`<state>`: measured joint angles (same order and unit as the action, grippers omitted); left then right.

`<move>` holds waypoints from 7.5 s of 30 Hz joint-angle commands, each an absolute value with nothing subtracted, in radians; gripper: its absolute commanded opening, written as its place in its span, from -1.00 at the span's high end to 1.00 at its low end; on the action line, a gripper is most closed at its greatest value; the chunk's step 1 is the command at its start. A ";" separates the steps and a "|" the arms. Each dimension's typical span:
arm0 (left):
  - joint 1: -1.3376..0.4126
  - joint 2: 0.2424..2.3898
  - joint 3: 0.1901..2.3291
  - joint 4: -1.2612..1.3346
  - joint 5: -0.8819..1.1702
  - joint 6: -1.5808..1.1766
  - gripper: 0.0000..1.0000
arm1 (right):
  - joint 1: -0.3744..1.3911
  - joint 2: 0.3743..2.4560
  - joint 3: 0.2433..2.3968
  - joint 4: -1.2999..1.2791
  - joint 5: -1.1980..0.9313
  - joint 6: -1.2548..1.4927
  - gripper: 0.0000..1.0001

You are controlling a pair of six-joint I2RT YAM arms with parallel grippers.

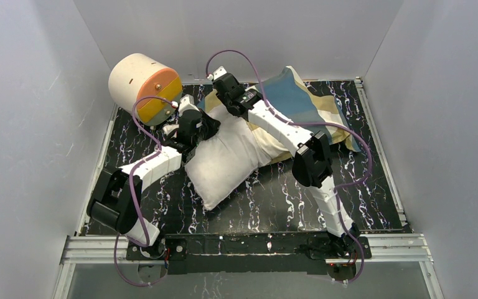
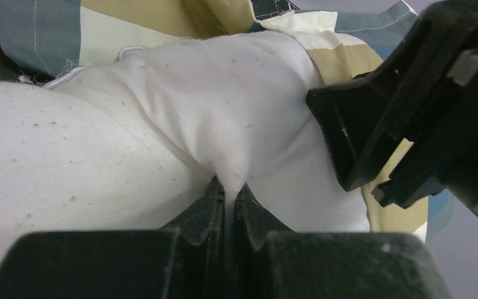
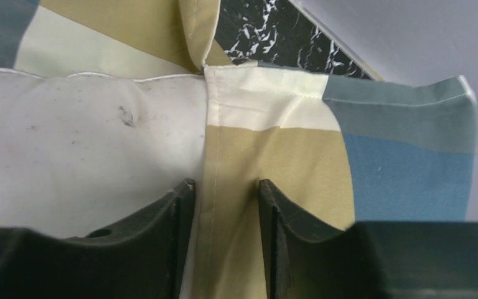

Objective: Put the pillow into the pillowcase
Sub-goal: Stuff the pillow into the pillowcase.

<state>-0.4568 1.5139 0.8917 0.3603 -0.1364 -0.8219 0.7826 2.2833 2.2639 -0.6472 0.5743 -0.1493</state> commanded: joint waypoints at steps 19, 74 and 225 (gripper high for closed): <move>-0.479 1.503 0.984 0.356 -0.109 -0.899 1.00 | 0.869 2.084 2.186 -0.469 0.067 0.029 0.97; -0.754 1.391 0.879 0.176 0.094 -0.975 0.15 | 0.698 1.136 1.296 -0.818 0.329 0.564 -0.64; -0.930 1.160 0.793 -0.096 0.020 -0.787 0.29 | 0.648 1.118 0.925 -0.318 0.075 0.602 -0.24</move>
